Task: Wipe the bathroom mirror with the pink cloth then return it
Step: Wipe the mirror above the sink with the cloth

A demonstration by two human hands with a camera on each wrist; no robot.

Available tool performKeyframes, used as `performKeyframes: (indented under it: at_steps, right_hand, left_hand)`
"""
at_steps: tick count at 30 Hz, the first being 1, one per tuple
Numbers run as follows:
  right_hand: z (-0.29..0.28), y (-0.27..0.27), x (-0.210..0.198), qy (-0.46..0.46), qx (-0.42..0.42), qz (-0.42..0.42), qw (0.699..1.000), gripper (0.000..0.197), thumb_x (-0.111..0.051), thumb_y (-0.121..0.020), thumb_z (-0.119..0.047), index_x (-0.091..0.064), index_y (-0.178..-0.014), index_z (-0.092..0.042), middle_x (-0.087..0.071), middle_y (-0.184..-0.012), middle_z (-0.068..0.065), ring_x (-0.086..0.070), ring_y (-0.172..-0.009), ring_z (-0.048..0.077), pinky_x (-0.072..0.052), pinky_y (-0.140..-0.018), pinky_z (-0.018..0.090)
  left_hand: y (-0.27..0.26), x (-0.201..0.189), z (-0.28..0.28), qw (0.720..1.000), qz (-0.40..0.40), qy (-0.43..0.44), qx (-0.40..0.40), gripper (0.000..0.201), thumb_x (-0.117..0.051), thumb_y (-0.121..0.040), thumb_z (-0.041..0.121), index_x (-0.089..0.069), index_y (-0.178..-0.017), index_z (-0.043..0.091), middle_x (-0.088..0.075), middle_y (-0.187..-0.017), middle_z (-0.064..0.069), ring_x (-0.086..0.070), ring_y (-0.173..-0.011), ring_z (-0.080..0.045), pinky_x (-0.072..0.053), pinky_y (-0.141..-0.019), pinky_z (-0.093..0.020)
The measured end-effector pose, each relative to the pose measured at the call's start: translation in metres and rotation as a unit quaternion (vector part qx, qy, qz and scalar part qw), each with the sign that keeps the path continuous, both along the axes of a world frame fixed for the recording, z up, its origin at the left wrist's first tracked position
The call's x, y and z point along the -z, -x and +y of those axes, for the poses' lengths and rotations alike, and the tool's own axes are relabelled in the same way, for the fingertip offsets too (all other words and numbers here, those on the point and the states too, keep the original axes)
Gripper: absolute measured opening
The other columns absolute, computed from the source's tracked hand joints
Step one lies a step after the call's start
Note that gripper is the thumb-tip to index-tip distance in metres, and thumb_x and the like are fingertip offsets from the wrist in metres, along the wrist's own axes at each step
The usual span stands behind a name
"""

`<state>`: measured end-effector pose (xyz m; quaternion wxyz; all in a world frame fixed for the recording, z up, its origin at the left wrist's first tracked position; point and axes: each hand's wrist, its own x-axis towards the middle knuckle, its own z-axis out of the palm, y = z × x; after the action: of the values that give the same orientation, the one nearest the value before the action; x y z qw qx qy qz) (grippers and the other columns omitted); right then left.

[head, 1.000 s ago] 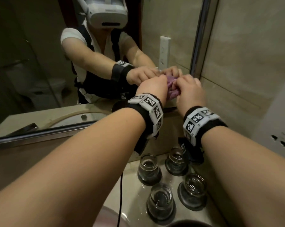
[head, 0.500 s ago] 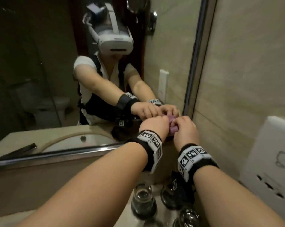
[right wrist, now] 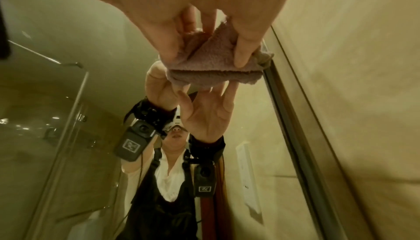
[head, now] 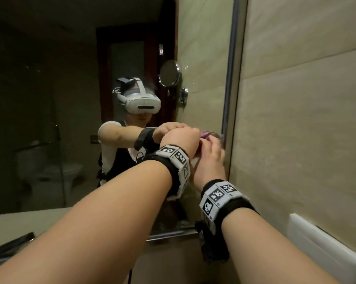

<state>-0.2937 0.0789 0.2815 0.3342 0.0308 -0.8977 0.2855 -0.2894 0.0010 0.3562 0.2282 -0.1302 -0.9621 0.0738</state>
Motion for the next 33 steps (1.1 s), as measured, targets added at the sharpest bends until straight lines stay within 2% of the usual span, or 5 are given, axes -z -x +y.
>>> performKeyframes:
  at_steps: [8,13,23,29,33]
  right_hand:
    - [-0.002,0.01,-0.044,-0.001,0.059,0.037,0.998,0.052,-0.053,-0.09,-0.015,-0.034,-0.138,-0.024,-0.01,-0.155,0.001,-0.02,-0.139,0.026,-0.035,-0.108,0.034]
    - [0.011,0.022,-0.097,0.045,0.084,0.112,0.989,0.047,-0.056,-0.086,-0.019,-0.046,-0.131,-0.026,-0.033,-0.135,0.002,-0.043,-0.121,0.023,-0.041,-0.101,0.033]
    - [0.019,0.036,-0.207,0.039,0.103,0.184,0.977,0.036,-0.055,-0.084,-0.019,-0.057,-0.12,-0.022,-0.044,-0.129,0.008,-0.051,-0.115,0.033,-0.043,-0.098,0.039]
    - [0.025,0.049,-0.249,0.128,0.054,0.176,0.975,0.036,-0.05,-0.089,-0.034,-0.053,-0.123,-0.022,-0.047,-0.13,0.002,-0.053,-0.114,0.026,-0.035,-0.081,0.026]
    - [0.028,0.044,-0.243,-0.01,0.043,0.162,0.986,0.041,-0.056,-0.087,-0.025,-0.05,-0.127,-0.027,-0.041,-0.136,0.003,-0.044,-0.123,0.025,-0.04,-0.102,0.031]
  left_hand:
    - [0.004,-0.044,-0.045,0.981,0.136,0.129,0.056,0.043,-0.05,-0.092,0.022,-0.051,-0.135,0.026,-0.04,-0.145,-0.004,-0.037,-0.133,-0.026,-0.04,-0.107,-0.04]
    - [0.011,-0.065,-0.077,0.976,0.159,0.145,-0.025,0.078,-0.052,-0.091,0.045,-0.003,-0.151,0.037,0.008,-0.162,0.007,0.001,-0.15,-0.023,-0.016,-0.12,-0.039]
    - [0.011,-0.074,-0.075,0.974,0.217,0.064,0.018,0.075,-0.051,-0.09,0.047,-0.011,-0.151,0.031,-0.01,-0.159,0.004,-0.014,-0.145,-0.022,-0.022,-0.116,-0.038]
    - [0.001,-0.136,-0.055,0.959,0.282,0.022,0.022,0.079,-0.05,-0.093,0.026,0.001,-0.153,0.024,-0.001,-0.162,0.004,0.001,-0.15,-0.019,-0.009,-0.121,-0.036]
    - [0.001,-0.155,-0.038,0.963,0.269,0.022,0.021,0.081,-0.053,-0.093,0.018,0.001,-0.153,0.024,0.003,-0.162,0.006,0.003,-0.15,-0.017,-0.013,-0.12,-0.036]
